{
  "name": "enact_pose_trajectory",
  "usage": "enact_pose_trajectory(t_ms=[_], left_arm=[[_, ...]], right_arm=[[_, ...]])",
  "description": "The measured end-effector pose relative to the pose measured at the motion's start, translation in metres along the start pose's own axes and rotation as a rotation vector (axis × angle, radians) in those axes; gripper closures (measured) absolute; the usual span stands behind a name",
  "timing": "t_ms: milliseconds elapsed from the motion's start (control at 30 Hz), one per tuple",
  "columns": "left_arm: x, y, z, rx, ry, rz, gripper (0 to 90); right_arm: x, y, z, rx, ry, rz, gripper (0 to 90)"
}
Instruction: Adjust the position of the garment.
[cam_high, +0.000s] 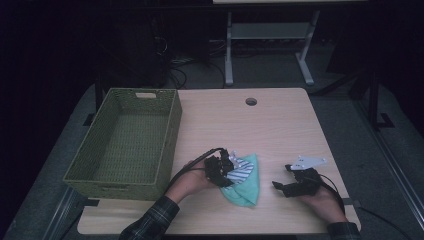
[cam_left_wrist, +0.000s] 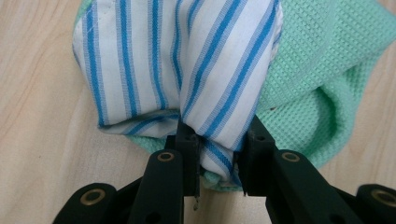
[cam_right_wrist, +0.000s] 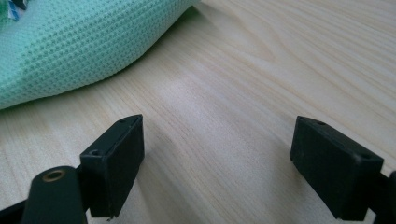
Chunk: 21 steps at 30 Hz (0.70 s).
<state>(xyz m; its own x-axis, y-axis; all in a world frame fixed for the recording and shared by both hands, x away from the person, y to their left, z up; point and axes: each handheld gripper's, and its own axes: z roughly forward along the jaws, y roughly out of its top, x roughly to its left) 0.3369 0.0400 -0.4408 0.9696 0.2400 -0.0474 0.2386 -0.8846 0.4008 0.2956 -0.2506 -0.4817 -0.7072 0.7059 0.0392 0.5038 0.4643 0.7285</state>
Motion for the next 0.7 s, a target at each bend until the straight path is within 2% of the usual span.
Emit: enact_pose_trajectory(t_ms=[233, 400, 600, 700], left_arm=[[0.001, 0.001, -0.007, -0.019, -0.018, -0.017, 72.9], [0.000, 0.003, -0.013, -0.050, -0.036, -0.028, 72.8], [0.000, 0.005, -0.026, -0.085, -0.045, -0.046, 72.7], [0.001, 0.007, -0.034, -0.082, -0.040, -0.038, 72.6]], right_arm=[[0.000, 0.000, 0.000, 0.003, 0.000, -0.005, 16.8], [0.000, 0.000, 0.000, 0.003, 0.000, -0.006, 16.7], [0.000, 0.000, 0.000, 0.004, 0.001, -0.004, 16.6], [0.000, 0.000, 0.000, 0.003, 0.001, -0.005, 16.6]])
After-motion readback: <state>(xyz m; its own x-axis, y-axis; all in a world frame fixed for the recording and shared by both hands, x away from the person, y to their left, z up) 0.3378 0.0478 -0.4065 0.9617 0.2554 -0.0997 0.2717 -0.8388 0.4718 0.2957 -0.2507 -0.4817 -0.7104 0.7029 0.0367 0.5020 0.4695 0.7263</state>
